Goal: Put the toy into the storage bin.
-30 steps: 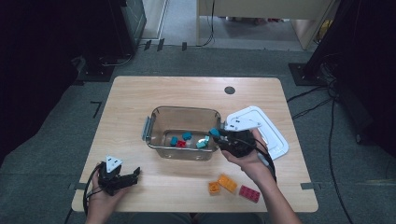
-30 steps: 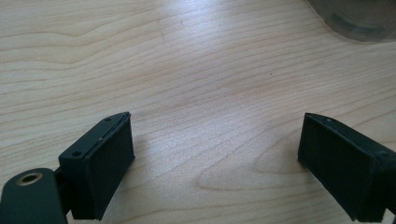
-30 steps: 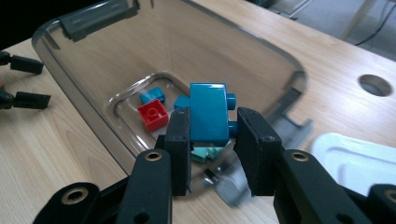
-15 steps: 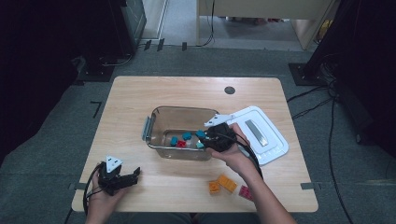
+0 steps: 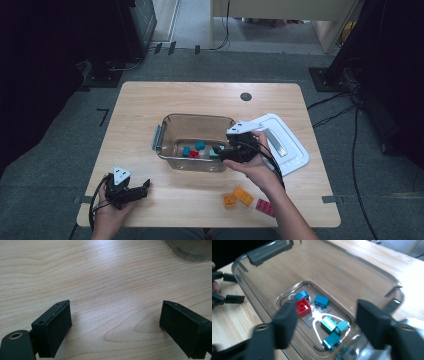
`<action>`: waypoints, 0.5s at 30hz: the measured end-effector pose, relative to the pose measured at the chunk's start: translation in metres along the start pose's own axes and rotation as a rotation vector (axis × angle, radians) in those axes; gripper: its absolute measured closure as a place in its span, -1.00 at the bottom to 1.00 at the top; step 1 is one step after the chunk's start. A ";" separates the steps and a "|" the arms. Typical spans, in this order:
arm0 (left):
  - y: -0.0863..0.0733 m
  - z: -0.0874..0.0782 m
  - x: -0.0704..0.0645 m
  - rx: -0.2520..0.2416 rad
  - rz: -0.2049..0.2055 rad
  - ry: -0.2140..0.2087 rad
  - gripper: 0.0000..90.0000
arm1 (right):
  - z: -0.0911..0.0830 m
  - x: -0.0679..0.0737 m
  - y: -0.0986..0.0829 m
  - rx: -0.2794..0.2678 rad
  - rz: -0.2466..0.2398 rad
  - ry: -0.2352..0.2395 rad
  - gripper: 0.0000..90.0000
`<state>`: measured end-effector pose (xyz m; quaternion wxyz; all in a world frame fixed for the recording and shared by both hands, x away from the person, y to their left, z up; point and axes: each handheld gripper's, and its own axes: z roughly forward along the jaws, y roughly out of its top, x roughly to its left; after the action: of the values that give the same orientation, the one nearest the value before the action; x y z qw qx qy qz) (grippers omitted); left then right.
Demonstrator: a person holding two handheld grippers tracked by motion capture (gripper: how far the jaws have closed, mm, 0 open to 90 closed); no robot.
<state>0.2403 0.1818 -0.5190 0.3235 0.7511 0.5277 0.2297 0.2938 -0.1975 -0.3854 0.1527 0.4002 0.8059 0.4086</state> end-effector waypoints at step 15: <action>0.000 0.000 0.000 0.000 -0.003 -0.001 -0.77 | -0.053 -0.011 -0.032 -0.112 0.025 -0.062 -0.95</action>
<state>0.2403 0.1816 -0.5190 0.3241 0.7504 0.5286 0.2289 0.2536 -0.2461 -0.3783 0.1949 0.4135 0.7715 0.4424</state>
